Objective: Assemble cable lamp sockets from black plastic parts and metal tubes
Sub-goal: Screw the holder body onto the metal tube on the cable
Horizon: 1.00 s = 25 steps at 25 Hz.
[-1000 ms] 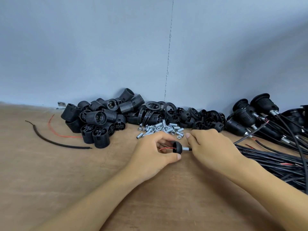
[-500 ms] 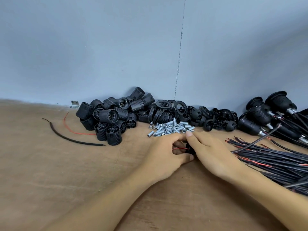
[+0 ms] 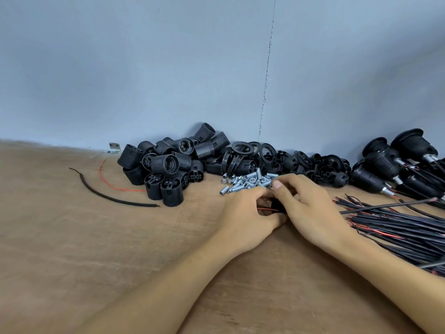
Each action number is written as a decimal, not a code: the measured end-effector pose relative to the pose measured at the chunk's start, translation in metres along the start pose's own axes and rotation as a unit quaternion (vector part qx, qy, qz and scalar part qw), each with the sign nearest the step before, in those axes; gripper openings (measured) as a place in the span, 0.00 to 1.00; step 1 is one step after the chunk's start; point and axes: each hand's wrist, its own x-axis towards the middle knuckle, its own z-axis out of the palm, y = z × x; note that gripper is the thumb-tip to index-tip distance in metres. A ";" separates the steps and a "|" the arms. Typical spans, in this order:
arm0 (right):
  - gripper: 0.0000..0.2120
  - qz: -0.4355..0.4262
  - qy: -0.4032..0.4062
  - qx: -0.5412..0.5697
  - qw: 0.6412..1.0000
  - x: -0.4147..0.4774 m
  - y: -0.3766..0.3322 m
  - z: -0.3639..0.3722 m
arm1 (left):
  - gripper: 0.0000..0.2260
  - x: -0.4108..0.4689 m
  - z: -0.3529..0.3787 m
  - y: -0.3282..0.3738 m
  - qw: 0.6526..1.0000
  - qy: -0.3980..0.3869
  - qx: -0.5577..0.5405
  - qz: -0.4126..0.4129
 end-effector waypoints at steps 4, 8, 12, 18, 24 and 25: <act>0.05 0.016 0.042 -0.001 0.999 0.020 -0.003 0.009 | 0.13 0.004 0.001 0.000 1.000 0.008 -0.012 -0.024; 0.18 0.047 0.034 -0.067 0.996 0.060 -0.012 0.023 | 0.12 0.004 -0.001 0.000 0.999 -0.003 -0.027 -0.035; 0.24 0.079 -0.036 -0.172 0.981 0.089 -0.025 0.036 | 0.13 0.005 -0.005 -0.002 0.997 -0.007 -0.051 -0.050; 0.16 0.079 -0.040 -0.195 0.977 0.099 -0.023 0.034 | 0.15 0.004 -0.004 -0.003 0.997 -0.018 -0.057 -0.051; 0.20 0.037 -0.022 -0.236 0.971 0.101 -0.025 0.019 | 0.15 0.004 -0.006 -0.002 0.997 -0.012 -0.052 -0.057; 0.20 0.035 -0.016 -0.233 0.972 0.101 -0.024 0.016 | 0.15 0.004 -0.005 -0.002 0.997 -0.011 -0.049 -0.058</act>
